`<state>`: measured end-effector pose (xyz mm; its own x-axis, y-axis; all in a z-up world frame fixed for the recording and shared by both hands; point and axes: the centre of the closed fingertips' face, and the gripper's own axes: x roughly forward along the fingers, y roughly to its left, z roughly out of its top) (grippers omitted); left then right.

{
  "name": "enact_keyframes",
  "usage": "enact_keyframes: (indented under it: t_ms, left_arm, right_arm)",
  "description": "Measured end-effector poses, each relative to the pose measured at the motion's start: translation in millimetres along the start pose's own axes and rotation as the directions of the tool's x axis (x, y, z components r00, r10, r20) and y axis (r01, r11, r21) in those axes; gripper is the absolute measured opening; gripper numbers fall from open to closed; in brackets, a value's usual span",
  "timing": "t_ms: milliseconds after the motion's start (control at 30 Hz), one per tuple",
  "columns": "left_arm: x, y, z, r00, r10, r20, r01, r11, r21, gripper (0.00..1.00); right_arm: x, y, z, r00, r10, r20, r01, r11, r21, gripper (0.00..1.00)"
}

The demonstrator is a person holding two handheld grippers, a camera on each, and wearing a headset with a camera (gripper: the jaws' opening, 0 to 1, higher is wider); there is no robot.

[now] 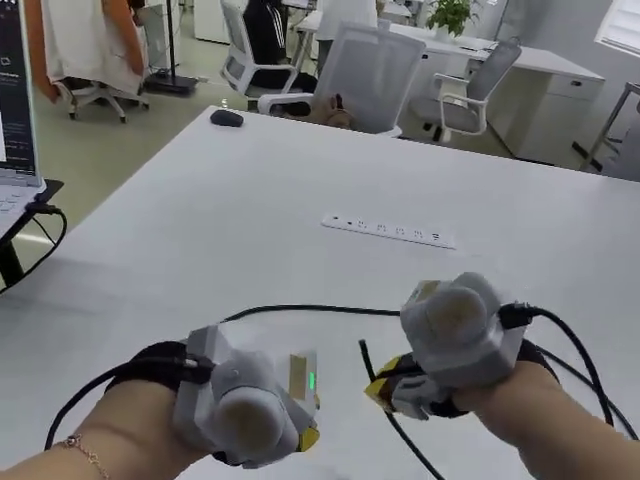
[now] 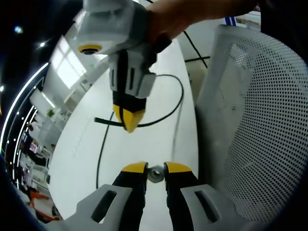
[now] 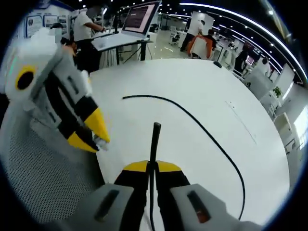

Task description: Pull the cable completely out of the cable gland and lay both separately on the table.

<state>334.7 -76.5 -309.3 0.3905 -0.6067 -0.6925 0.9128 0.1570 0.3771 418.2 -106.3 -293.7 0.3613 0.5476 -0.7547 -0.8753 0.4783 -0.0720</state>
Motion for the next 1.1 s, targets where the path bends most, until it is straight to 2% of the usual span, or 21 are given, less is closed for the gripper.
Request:
enact_keyframes:
  t_ms: [100,133,200,233,333,400,467,533,567,600,633,667,700,767,833,867,900,933,1067,1100]
  left_arm:
    - [0.2,0.0,-2.3,1.0,-0.005,-0.006,0.004,1.0,-0.007,0.15]
    - [0.0,0.8,-3.0,1.0,-0.002,-0.008,0.002,1.0,-0.009,0.15]
    - [-0.8,3.0,-4.4,0.9999,0.004,-0.009,-0.004,1.0,-0.019,0.15]
    - [-2.9,3.6,-4.3,0.9999,0.009,-0.009,-0.009,1.0,-0.025,0.15]
    - [-5.1,5.3,-2.4,0.9999,0.012,0.006,-0.011,0.999,-0.049,0.15]
    - [-6.1,5.6,1.2,0.9997,0.009,0.024,-0.007,0.998,-0.069,0.15]
    - [-4.8,8.7,-0.8,0.9998,0.019,0.007,-0.018,0.995,-0.102,0.15]
    - [-4.8,9.6,-0.1,0.9998,0.016,0.009,-0.015,0.995,-0.104,0.15]
    - [-4.4,7.8,4.7,0.9994,0.002,0.034,0.003,0.99,-0.139,0.15]
    - [-4.7,7.6,13.6,0.9964,-0.015,0.084,0.029,0.985,-0.17,0.15]
    - [-4.8,9.2,17.1,0.9946,-0.02,0.102,0.039,0.98,-0.194,0.15]
    - [-4.6,11.1,16.1,0.9952,-0.023,0.095,0.044,0.973,-0.228,0.15]
    - [-4.6,12.7,12.2,0.9973,-0.029,0.067,0.045,0.967,-0.25,0.15]
    - [-1.5,14.3,8.1,0.9982,-0.054,0.026,0.058,0.983,-0.174,0.15]
    - [6.3,13.8,6.5,0.9971,-0.074,0.018,0.076,0.982,-0.17,0.16]
    - [12.0,12.2,6.6,0.9948,-0.098,0.027,0.101,0.979,-0.175,0.16]
    - [16.3,11.2,6.8,0.9929,-0.113,0.037,0.118,0.976,-0.185,0.16]
    - [23.4,7.9,4.9,0.9886,-0.144,0.045,0.15,0.963,-0.222,0.16]
    - [46.1,9.5,-3.7,0.9807,-0.185,0.063,0.195,0.94,-0.279,0.16]
    - [52.8,11.4,-4.9,0.9788,-0.189,0.08,0.204,0.926,-0.317,0.16]
  right_arm:
    - [3.6,-42.9,19.8,0.9945,-0.059,0.087,0.049,0.993,0.111,0.04]
    - [0.3,-60.2,23.1,0.9911,-0.091,0.097,0.071,0.979,0.189,0.04]
    - [-6.3,-82.3,25.6,0.9848,-0.142,0.101,0.119,0.972,0.204,0.05]
    - [-14.8,-93.4,25.3,0.9783,-0.186,0.092,0.166,0.968,0.189,0.06]
    - [-34.0,-95.4,21.8,0.9746,-0.203,0.093,0.182,0.963,0.199,0.11]
    - [-45.2,-92.6,15.2,0.9731,-0.205,0.104,0.179,0.96,0.217,0.12]
    - [-56.7,-80.4,5.9,0.9745,-0.198,0.106,0.171,0.961,0.218,0.15]
    - [-65.7,-71.6,-6.7,0.976,-0.19,0.107,0.166,0.966,0.199,0.15]
    - [-70.0,-64.3,-13.1,0.9771,-0.186,0.103,0.163,0.967,0.198,0.15]
    - [-76.5,-53.9,-22.8,0.9775,-0.185,0.101,0.163,0.967,0.194,0.16]
    - [-80.3,-49.6,-30.3,0.9781,-0.183,0.099,0.161,0.967,0.195,0.16]
    - [-86.1,-42.7,-41.8,0.9791,-0.18,0.094,0.158,0.966,0.204,0.15]
    - [-91.0,-35.2,-48.8,0.9793,-0.181,0.091,0.158,0.964,0.213,0.15]
    - [-102.3,-23.1,-66.6,0.978,-0.193,0.079,0.17,0.958,0.233,0.16]
    - [-111.4,-14.0,-79.0,0.9772,-0.201,0.068,0.179,0.953,0.246,0.15]
    - [-116.2,-10.0,-84.5,0.9765,-0.206,0.064,0.184,0.95,0.252,0.14]
    - [-123.2,-4.6,-92.1,0.9743,-0.217,0.06,0.194,0.943,0.27,0.14]
    - [-129.6,0.2,-98.1,0.9727,-0.225,0.058,0.2,0.938,0.284,0.14]
    - [-148.0,7.6,-107.6,0.9625,-0.263,0.065,0.228,0.916,0.33,0.13]
    - [-153.3,7.1,-108.8,0.9553,-0.288,0.069,0.248,0.906,0.344,0.13]
